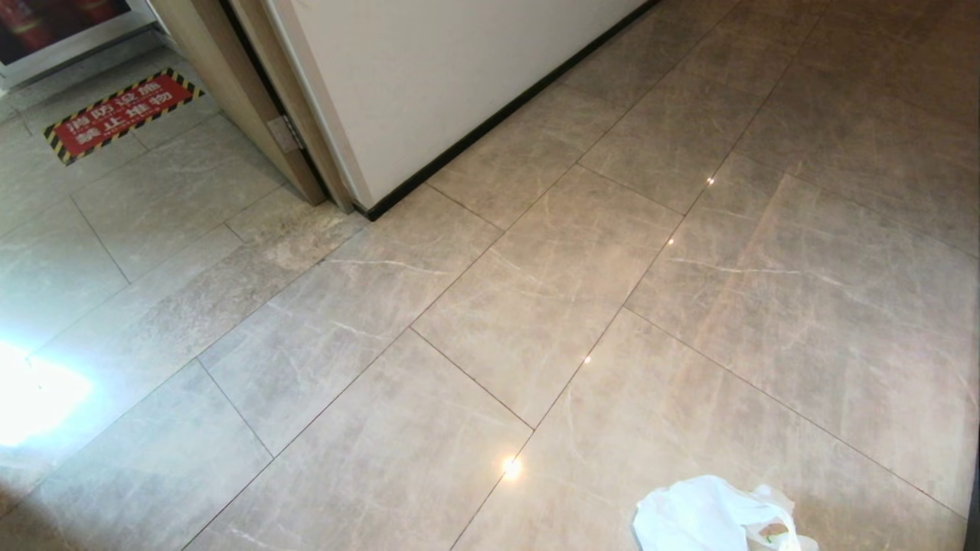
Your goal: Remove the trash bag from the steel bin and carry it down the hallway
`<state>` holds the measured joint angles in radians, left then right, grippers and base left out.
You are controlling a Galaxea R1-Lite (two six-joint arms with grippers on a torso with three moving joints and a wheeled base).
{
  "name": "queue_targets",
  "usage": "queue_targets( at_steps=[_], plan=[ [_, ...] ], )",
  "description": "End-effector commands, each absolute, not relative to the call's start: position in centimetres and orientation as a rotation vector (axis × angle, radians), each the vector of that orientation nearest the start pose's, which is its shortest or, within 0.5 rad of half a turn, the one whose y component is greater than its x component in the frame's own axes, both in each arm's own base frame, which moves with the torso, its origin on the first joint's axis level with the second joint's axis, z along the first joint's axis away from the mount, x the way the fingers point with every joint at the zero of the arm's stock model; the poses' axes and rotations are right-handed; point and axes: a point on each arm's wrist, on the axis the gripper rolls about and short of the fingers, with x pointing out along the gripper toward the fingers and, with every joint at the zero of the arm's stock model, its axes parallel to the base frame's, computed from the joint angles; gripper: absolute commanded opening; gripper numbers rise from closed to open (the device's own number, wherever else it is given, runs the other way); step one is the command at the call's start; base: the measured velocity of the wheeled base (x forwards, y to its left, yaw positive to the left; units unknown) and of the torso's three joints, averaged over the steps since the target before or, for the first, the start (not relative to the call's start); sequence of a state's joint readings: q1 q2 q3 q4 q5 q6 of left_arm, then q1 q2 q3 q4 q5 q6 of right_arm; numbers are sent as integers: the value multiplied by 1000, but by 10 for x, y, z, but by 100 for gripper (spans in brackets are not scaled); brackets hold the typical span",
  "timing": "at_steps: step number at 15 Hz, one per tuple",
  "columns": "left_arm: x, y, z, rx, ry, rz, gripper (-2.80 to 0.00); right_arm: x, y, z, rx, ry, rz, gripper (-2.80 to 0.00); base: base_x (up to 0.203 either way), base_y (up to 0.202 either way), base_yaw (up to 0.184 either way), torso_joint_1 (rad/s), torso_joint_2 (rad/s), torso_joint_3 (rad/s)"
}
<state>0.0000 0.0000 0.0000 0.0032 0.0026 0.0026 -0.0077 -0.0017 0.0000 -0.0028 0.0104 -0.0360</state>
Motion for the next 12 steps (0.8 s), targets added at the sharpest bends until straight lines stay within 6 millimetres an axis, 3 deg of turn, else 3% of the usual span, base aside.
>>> queue_targets(
  at_steps=[1, 4, 12],
  plan=[
    [-23, 0, 75, 9, 6, 3, -280, -23, 0, 76, -37, -4, 4, -280, 0, 0, 0, 0, 0, 0],
    [-23, 0, 75, -2, 5, 3, -280, -23, 0, 76, -37, -5, 4, -280, 0, 0, 0, 2, 5, 49],
    [-23, 0, 75, -9, 3, 3, -280, -23, 0, 76, -45, -3, 5, -280, 0, 0, 0, 1, 4, 196]
  ],
)
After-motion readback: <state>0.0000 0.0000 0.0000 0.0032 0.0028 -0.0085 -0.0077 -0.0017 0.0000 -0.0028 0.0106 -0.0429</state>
